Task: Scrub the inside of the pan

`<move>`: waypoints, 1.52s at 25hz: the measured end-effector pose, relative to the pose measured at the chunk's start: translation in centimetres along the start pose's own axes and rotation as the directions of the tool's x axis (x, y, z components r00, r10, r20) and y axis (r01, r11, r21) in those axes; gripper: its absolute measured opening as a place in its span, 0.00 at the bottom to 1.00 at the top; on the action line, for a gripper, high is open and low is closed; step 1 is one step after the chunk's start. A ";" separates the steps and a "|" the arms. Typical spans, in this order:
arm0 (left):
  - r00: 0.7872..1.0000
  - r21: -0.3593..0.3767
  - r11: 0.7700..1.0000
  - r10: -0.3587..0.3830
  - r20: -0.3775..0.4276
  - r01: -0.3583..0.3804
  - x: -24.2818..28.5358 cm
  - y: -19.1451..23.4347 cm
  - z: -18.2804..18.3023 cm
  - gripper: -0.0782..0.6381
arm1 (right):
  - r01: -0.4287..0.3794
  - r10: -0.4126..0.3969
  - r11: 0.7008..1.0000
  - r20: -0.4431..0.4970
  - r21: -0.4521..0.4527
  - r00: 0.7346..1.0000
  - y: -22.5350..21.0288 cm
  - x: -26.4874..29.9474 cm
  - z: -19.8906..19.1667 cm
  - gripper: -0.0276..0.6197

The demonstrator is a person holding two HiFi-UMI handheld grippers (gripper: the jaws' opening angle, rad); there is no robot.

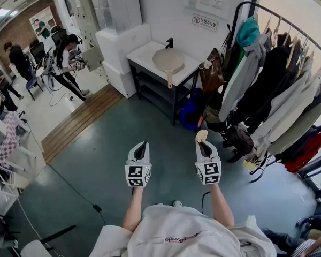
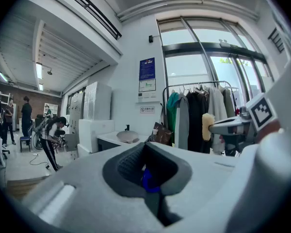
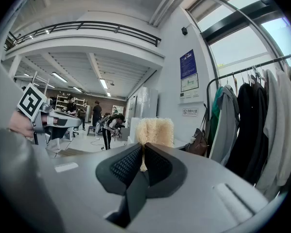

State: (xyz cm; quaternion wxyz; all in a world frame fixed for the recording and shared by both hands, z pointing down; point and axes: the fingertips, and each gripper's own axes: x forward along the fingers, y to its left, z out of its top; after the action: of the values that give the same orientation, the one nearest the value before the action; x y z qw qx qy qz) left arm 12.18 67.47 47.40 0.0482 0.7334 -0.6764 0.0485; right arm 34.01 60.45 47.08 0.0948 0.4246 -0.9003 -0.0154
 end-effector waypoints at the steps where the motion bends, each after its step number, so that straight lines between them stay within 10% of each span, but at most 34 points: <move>1: 1.000 0.004 1.000 -0.001 -0.002 0.001 0.1 -0.1 0.0 0.11 | 0.000 0.000 1.000 0.001 -0.002 1.000 -0.1 0.0 0.0 0.08; 38: 1.000 0.036 0.999 0.011 -0.019 -0.010 4.6 -5.4 -0.7 0.11 | -0.080 0.080 0.997 0.005 -0.011 0.997 -4.5 1.5 -1.8 0.08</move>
State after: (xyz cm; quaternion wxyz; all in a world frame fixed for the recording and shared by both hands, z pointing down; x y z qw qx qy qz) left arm 17.95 63.45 48.68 0.0412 0.7302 -0.6786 0.0682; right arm 36.84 56.53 48.62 0.0953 0.3877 -0.9167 -0.0177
